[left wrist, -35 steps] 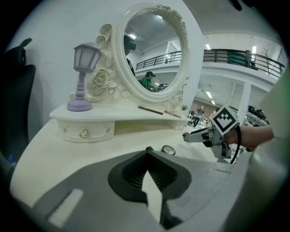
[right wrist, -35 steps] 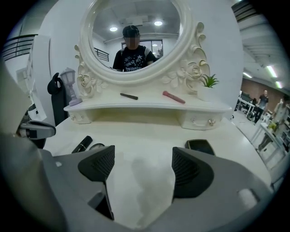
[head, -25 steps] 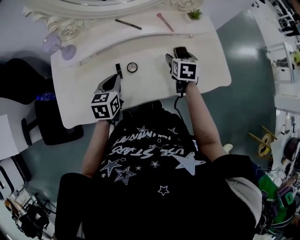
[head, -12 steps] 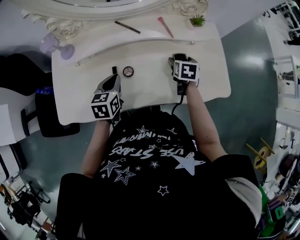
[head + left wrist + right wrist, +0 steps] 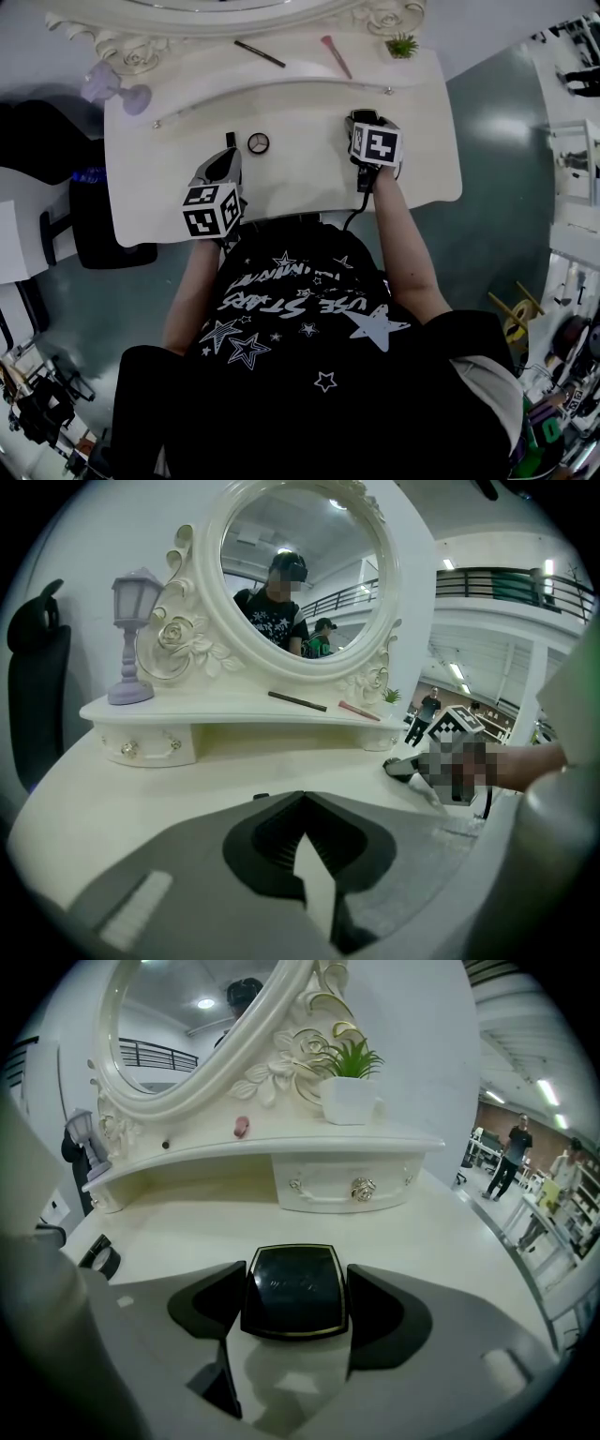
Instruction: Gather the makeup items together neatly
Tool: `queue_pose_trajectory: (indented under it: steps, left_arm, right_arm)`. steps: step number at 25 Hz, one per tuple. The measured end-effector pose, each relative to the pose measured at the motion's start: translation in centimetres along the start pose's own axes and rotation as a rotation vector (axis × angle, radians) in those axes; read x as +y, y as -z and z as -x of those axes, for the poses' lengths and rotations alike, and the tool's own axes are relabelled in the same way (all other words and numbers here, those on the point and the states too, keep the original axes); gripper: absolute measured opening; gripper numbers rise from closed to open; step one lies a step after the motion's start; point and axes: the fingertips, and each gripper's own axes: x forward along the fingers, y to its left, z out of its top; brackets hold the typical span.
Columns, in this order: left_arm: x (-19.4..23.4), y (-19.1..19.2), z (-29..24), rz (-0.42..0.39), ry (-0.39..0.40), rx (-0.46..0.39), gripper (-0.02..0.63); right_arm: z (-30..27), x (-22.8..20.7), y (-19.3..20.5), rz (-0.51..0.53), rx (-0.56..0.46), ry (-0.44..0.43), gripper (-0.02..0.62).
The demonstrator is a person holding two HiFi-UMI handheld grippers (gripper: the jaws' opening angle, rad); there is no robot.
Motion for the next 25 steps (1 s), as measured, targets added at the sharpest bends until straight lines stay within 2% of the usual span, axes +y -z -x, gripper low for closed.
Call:
queue_pose_trajectory:
  steps: [5, 12, 25]
  left_arm:
    - [0.7, -0.1, 0.3, -0.001, 0.009, -0.005, 0.0]
    - [2.1, -0.1, 1.4, -0.001, 0.028, -0.015, 0.0]
    - [5.8, 0.1, 3.9, -0.003, 0.061, -0.027, 0.0]
  right_arm:
    - [0.3, 0.3, -0.1, -0.009, 0.004, 0.008, 0.362]
    - [2.1, 1.9, -1.4, -0.029, -0.044, 0.023, 0.362]
    - [4.7, 8.1, -2.3, -0.069, -0.1, 0.013, 0.362]
